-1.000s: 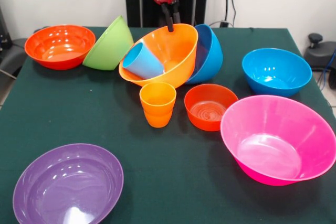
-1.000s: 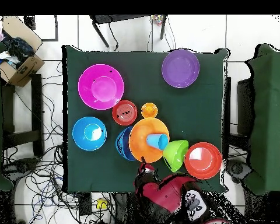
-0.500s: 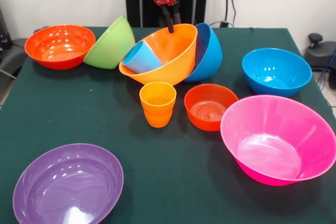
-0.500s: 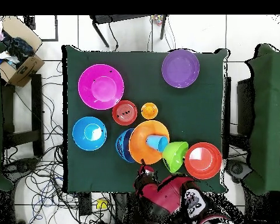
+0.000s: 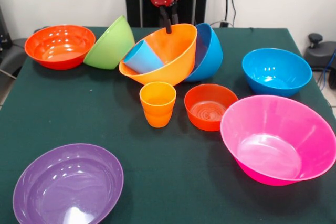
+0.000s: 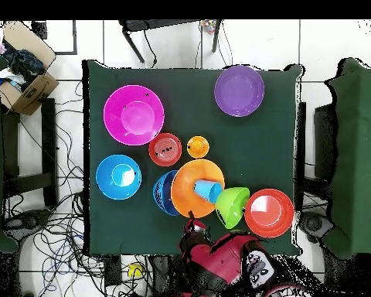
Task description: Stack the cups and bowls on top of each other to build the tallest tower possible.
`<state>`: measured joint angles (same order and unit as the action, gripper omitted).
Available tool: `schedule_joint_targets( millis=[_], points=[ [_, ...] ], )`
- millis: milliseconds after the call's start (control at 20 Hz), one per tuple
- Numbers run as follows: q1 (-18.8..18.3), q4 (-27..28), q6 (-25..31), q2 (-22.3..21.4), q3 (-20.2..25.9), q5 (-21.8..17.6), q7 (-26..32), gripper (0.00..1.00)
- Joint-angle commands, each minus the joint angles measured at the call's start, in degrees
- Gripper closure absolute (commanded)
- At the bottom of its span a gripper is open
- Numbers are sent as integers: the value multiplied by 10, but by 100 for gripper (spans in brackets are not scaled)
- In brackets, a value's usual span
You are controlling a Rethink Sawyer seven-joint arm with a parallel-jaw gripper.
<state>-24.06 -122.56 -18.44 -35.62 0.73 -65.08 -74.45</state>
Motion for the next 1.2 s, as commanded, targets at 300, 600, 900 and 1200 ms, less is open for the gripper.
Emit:
schedule_joint_targets(
  millis=[300, 600, 900, 1200],
  points=[
    [3, 52, -73, -26, 24, -27, -42, 0],
    [8, 65, -95, -16, 15, -22, -30, 0],
    [14, 77, -110, 2, 4, -17, -22, 0],
    [21, 83, -115, 13, -4, -12, -20, 0]
  ],
)
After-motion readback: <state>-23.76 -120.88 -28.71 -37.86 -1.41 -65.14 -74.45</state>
